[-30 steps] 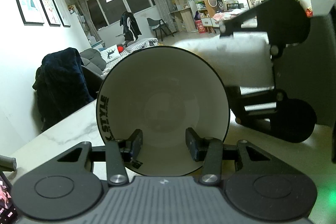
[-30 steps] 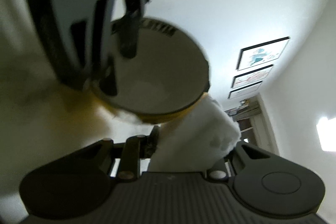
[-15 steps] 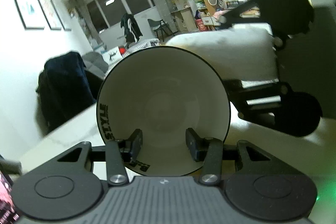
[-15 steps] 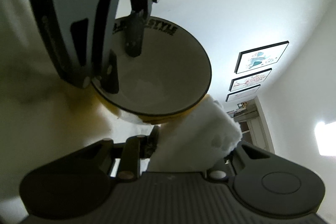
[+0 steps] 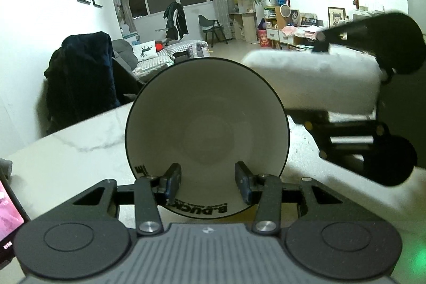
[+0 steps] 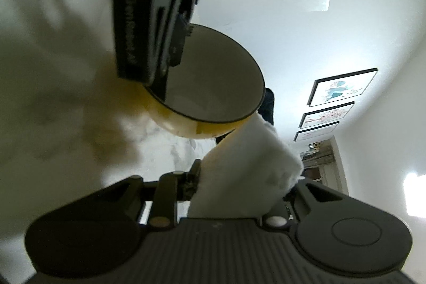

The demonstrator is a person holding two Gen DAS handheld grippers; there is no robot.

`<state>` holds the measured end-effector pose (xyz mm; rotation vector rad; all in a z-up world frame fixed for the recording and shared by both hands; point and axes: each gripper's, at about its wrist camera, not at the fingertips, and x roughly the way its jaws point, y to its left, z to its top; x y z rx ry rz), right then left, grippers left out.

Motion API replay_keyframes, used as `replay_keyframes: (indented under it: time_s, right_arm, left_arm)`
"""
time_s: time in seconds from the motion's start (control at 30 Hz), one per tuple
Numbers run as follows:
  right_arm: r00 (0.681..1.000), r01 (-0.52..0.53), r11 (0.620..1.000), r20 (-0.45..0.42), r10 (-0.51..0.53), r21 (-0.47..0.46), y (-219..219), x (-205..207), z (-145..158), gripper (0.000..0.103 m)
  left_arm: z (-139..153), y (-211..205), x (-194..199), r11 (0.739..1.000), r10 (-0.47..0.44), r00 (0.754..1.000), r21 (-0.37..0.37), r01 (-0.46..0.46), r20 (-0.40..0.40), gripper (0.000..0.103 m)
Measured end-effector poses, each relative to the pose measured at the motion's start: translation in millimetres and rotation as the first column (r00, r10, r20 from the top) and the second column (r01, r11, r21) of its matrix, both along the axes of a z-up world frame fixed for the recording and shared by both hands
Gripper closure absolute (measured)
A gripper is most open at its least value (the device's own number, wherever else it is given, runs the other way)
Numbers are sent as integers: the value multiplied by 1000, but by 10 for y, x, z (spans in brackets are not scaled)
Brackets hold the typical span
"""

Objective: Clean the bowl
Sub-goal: 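Scrub the bowl's outer side near the rim with the right tool's sponge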

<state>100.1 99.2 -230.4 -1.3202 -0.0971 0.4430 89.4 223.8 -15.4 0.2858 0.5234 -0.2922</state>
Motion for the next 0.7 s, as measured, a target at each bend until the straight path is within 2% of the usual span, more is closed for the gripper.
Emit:
replay_keyframes:
  time_s: [0.1,0.17,0.23,0.27,0.33,0.43,0.5,0.6,0.7]
  right_arm:
    - [1000,16,1000,-3,-16,8,164,169,68,80]
    - [999,20,999,-31,-19,26,-144,-505,33,80]
    - [997,23,998,-79,-19,51,-202,-718,-39,78]
    - [996,27,998,-87,-22,55,-192,-722,-60,78]
    - [994,43,998,-102,-38,46,-123,-421,115,78]
    - [990,64,997,-125,-60,30,-56,-390,203,78]
    - [991,75,996,-118,-69,53,-186,-509,270,78]
    - [994,73,996,-86,-69,42,178,-230,380,79]
    - [997,63,997,-43,-61,39,-22,-274,530,79]
  left_arm:
    - [4,15,-15,1000,-2,1000,-3,2,-1,57]
    - [12,31,-23,1000,-2,1000,-11,2,-4,57]
    - [18,49,-26,1000,-2,1000,-23,2,-9,57]
    - [20,59,-19,1000,-2,1000,-31,1,-12,57]
    - [25,74,-9,999,-2,1000,-39,2,-15,57]
    - [32,94,73,999,-3,1000,-39,2,-14,57]
    - [37,91,79,999,-3,1000,-37,2,-14,57]
    - [32,52,116,999,-3,1000,-35,2,-14,57]
    - [25,47,114,999,0,1000,-36,0,-14,57]
